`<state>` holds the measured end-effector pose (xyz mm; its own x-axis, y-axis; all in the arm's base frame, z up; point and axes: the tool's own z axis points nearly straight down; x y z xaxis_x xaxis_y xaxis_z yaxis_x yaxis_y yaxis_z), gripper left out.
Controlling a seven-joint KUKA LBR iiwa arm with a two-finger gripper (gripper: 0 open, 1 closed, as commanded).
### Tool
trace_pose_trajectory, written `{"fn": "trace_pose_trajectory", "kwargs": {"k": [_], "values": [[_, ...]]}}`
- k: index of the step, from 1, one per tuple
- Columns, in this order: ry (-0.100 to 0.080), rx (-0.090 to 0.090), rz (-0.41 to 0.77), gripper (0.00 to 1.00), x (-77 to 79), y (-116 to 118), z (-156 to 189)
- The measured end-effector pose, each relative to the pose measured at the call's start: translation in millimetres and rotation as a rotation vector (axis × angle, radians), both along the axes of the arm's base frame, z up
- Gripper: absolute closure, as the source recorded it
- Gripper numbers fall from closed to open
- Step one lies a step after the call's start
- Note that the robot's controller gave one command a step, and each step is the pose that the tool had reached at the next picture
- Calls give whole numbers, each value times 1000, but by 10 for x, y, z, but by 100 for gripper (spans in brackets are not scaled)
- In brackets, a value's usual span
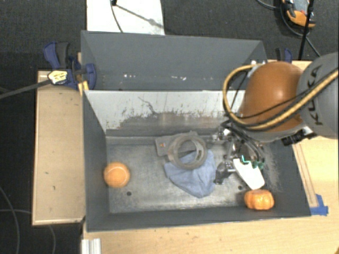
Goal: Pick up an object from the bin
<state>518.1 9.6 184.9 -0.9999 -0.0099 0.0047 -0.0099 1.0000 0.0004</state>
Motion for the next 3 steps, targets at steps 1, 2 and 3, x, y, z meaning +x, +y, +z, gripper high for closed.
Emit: {"fn": "trace_pose_trajectory", "kwargs": {"k": [1, 2, 3], "values": [[-8, 0, 0, 0, 18, 0, 35], [-14, 0, 294, 0, 37, 82, -452], [-8, 2, 367, 0, -45, 233, -584]]}}
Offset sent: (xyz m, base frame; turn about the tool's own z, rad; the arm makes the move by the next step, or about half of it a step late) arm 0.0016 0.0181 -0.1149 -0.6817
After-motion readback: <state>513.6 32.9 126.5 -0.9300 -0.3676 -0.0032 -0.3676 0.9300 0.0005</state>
